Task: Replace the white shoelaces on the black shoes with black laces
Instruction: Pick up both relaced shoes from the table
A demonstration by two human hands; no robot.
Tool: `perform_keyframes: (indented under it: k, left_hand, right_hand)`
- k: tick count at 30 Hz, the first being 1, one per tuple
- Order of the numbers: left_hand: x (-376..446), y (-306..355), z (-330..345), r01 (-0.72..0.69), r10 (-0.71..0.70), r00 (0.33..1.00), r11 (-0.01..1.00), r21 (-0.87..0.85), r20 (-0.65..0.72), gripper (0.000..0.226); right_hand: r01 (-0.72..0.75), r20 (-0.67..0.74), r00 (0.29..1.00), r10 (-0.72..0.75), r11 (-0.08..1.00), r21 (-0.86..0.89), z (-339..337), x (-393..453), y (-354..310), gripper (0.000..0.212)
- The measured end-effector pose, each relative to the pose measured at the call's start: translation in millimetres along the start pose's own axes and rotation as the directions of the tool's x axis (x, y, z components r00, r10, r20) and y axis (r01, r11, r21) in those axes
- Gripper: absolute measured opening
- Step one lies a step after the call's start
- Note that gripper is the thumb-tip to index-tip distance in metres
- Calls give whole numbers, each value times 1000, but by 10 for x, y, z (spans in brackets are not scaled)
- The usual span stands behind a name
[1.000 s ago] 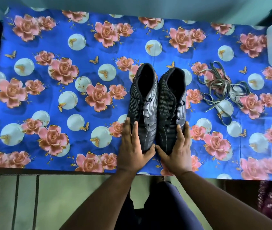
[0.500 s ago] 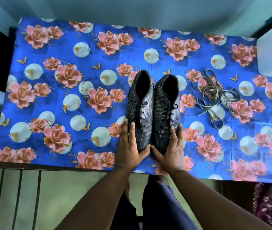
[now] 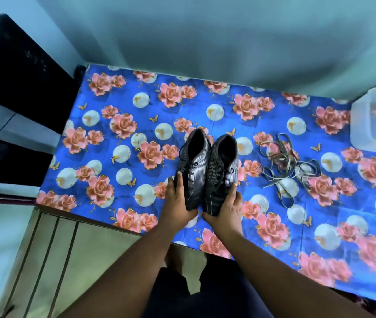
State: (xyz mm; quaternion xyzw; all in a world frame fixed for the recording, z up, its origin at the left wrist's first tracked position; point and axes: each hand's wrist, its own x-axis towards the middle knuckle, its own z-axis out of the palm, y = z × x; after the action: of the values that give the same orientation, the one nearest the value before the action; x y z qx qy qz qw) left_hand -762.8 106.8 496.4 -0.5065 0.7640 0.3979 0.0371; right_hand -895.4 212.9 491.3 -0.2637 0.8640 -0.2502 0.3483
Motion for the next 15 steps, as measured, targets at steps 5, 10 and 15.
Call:
perform_keyframes:
  k: [5, 10, 15]
  left_hand:
    - [24, 89, -15, 81, -83, 995, 996, -31, -50, 144]
    - [-205, -20, -215, 111, -131, 989, 968, -226, -75, 144]
    - [-587, -369, -453, 194, -301, 942, 850, -490, -149, 135]
  right_hand:
    - [-8, 40, 999, 5, 997, 81, -103, 17, -101, 132]
    - [31, 70, 997, -42, 988, 151, -195, -55, -364, 125]
    - [143, 184, 967, -173, 975, 169, -26, -210, -816, 113]
